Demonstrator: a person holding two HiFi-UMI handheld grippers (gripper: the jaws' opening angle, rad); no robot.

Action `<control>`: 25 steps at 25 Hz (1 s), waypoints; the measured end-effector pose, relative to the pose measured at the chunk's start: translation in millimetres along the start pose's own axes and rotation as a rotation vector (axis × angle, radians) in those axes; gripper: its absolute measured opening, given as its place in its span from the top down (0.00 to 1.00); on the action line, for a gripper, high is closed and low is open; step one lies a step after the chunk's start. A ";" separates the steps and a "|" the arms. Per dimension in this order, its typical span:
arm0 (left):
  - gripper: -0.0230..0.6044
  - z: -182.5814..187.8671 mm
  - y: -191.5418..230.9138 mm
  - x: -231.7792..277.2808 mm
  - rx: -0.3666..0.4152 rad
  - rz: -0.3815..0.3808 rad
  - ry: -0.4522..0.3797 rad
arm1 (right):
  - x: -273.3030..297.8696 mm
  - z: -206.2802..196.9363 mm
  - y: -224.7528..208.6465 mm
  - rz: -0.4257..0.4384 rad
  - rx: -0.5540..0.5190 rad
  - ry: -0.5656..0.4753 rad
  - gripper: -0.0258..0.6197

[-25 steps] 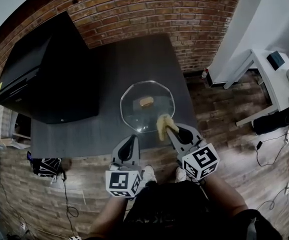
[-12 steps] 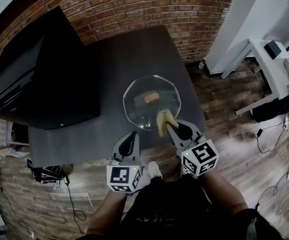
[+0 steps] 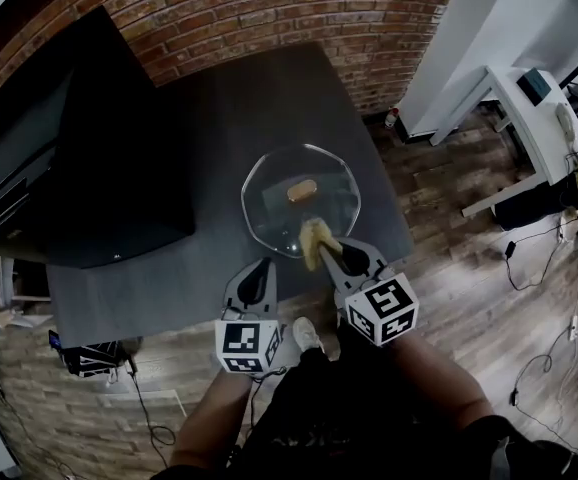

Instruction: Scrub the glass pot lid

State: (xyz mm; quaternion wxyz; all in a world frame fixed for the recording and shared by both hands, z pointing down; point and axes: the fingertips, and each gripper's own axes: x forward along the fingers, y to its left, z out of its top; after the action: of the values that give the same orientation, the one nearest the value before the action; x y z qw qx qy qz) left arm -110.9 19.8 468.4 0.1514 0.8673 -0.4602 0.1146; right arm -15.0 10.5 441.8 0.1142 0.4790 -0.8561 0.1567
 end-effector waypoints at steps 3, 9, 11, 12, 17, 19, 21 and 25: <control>0.91 -10.1 4.2 10.1 -0.001 0.008 0.025 | 11.3 -10.5 -0.7 0.003 -0.008 0.034 0.89; 0.91 -24.0 6.2 32.4 0.005 0.026 0.064 | 32.8 -31.5 -7.1 0.025 -0.010 0.098 0.89; 0.91 -29.6 7.5 39.8 0.002 0.033 0.078 | 41.6 -39.3 -10.4 0.032 -0.007 0.122 0.89; 0.91 -32.9 8.4 43.7 0.002 0.037 0.087 | 46.2 -43.6 -12.1 0.035 -0.006 0.135 0.89; 0.91 -57.9 18.5 64.1 0.005 0.061 0.141 | 72.3 -68.4 -21.7 0.031 -0.028 0.211 0.89; 0.91 -70.4 24.6 71.4 0.001 0.078 0.171 | 82.1 -77.8 -24.2 0.028 -0.040 0.250 0.89; 0.91 -83.1 29.7 78.0 -0.005 0.092 0.203 | 90.3 -86.7 -26.5 0.022 -0.053 0.286 0.89; 0.91 -99.9 40.6 90.1 -0.022 0.115 0.240 | 107.0 -100.9 -30.0 0.000 -0.079 0.340 0.89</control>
State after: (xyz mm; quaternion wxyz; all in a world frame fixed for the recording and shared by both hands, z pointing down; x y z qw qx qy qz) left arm -101.1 -33.8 597.9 0.2082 0.8176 -0.4891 0.2211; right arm -39.9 -50.1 576.8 0.2762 0.4408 -0.8299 0.2016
